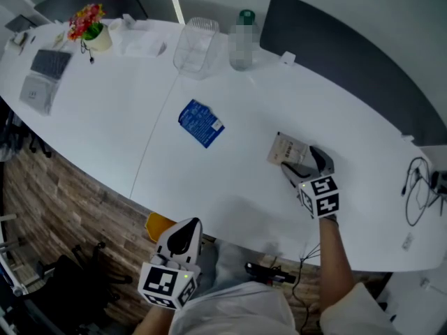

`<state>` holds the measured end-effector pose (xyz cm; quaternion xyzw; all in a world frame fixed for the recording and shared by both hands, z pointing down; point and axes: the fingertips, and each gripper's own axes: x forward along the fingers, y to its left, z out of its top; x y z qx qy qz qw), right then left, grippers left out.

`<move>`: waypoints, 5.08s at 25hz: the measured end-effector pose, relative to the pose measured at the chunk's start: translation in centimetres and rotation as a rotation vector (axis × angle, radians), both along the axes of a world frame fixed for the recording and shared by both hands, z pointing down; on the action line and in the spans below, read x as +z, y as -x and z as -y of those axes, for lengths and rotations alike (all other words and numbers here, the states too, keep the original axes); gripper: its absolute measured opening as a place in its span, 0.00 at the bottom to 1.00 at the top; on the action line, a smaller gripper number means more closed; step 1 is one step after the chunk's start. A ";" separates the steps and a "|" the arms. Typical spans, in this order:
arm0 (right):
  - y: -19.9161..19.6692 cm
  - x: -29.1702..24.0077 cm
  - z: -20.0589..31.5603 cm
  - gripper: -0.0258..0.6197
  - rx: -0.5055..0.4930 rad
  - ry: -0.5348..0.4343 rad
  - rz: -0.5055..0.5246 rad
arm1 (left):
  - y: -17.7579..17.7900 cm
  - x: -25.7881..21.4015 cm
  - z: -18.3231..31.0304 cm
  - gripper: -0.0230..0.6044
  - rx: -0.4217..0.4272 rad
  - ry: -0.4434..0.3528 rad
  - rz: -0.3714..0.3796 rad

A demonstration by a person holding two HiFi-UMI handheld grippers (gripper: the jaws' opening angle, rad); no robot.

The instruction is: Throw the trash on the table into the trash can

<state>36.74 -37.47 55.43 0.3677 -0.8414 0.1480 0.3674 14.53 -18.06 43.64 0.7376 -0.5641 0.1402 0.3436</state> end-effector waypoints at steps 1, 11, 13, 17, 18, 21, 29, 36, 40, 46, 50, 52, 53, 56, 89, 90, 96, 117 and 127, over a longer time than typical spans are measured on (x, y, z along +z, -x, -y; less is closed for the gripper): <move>0.1 -0.1 0.2 0.64 -0.008 0.008 0.006 | 0.0 -0.1 0.1 0.04 -0.005 0.003 -0.002; 1.7 0.5 1.1 0.68 -0.088 0.057 -0.011 | -0.2 0.0 -0.3 0.04 -0.013 -0.007 -0.008; 1.7 0.7 1.2 0.68 -0.074 0.068 -0.003 | 0.0 0.3 -0.4 0.04 -0.016 -0.010 -0.009; 1.9 0.7 1.2 0.67 -0.070 0.063 -0.011 | 0.2 0.3 -0.6 0.04 -0.031 -0.007 -0.009; 2.1 0.6 1.1 0.65 -0.076 0.060 -0.013 | 0.3 0.3 -0.6 0.04 -0.034 -0.006 -0.010; 2.8 0.1 0.7 0.43 -0.092 0.033 -0.015 | 0.4 0.5 -0.9 0.04 -0.043 -0.008 -0.016; 3.4 -1.3 -0.5 0.16 -0.061 -0.007 0.032 | 1.1 -0.3 -1.7 0.04 -0.070 -0.017 -0.008; 4.5 -2.7 -2.7 0.16 -0.098 0.009 0.033 | 2.1 -1.3 -3.1 0.04 -0.127 -0.055 -0.025; 5.7 -4.1 -4.3 0.16 -0.122 0.024 0.048 | 3.3 -2.4 -4.2 0.04 -0.167 -0.083 -0.020; 8.6 -6.8 -7.7 0.16 -0.201 0.036 0.079 | 6.6 -4.4 -7.5 0.04 -0.263 -0.127 0.007; 11.4 -8.7 -10.0 0.15 -0.239 0.050 0.126 | 9.6 -5.6 -10.6 0.04 -0.335 -0.141 0.034; 12.8 -9.5 -11.1 0.15 -0.261 0.054 0.141 | 10.9 -6.2 -12.2 0.04 -0.367 -0.149 0.049; 13.6 -9.9 -11.7 0.15 -0.275 0.053 0.145 | 11.6 -6.4 -13.1 0.04 -0.384 -0.153 0.052; 16.2 -11.0 -13.5 0.15 -0.327 0.044 0.149 | 13.3 -7.1 -15.7 0.04 -0.443 -0.167 0.053; 41.1 -12.4 -35.3 0.14 -0.958 0.151 0.184 | 23.9 -7.1 -36.0 0.04 -0.880 -0.161 0.118; 41.4 -12.2 -35.6 0.14 -0.969 0.154 0.182 | 24.0 -7.0 -36.1 0.04 -0.887 -0.159 0.117; 42.2 -10.8 -36.4 0.14 -1.014 0.185 0.159 | 24.2 -6.4 -36.2 0.04 -0.909 -0.151 0.107; 45.1 0.4 -43.8 0.14 -1.189 0.335 0.045 | 26.7 3.1 -38.4 0.04 -0.956 -0.058 0.062; 45.4 9.8 -45.7 0.14 -1.194 0.392 -0.025 | 27.3 10.9 -40.6 0.04 -0.987 -0.018 0.029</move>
